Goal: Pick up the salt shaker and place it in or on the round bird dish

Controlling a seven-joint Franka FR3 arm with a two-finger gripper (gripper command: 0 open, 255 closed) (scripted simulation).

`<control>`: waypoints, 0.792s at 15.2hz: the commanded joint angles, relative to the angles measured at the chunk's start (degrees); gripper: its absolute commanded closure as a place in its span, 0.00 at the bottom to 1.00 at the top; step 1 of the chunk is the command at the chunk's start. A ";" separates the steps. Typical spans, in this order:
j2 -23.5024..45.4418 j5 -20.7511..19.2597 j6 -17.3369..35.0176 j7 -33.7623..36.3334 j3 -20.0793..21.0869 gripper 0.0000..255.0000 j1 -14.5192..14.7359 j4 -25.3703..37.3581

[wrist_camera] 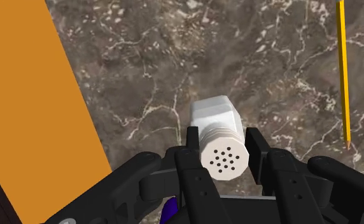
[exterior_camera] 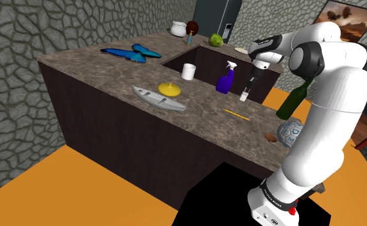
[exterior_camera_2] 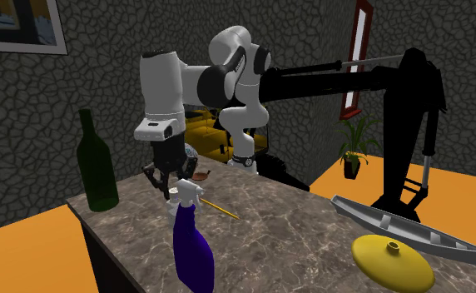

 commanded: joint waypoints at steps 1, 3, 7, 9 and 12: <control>-0.69 -0.47 -1.32 0.34 -0.18 1.00 0.18 0.74; -1.13 -0.80 -2.68 0.56 -0.31 1.00 0.23 1.74; -1.87 -1.36 -5.47 0.94 -0.55 1.00 0.26 3.93; -2.16 -1.59 -6.89 1.09 -0.65 1.00 0.24 5.12; -5.00 -3.14 -6.93 1.57 -1.14 1.00 1.08 2.78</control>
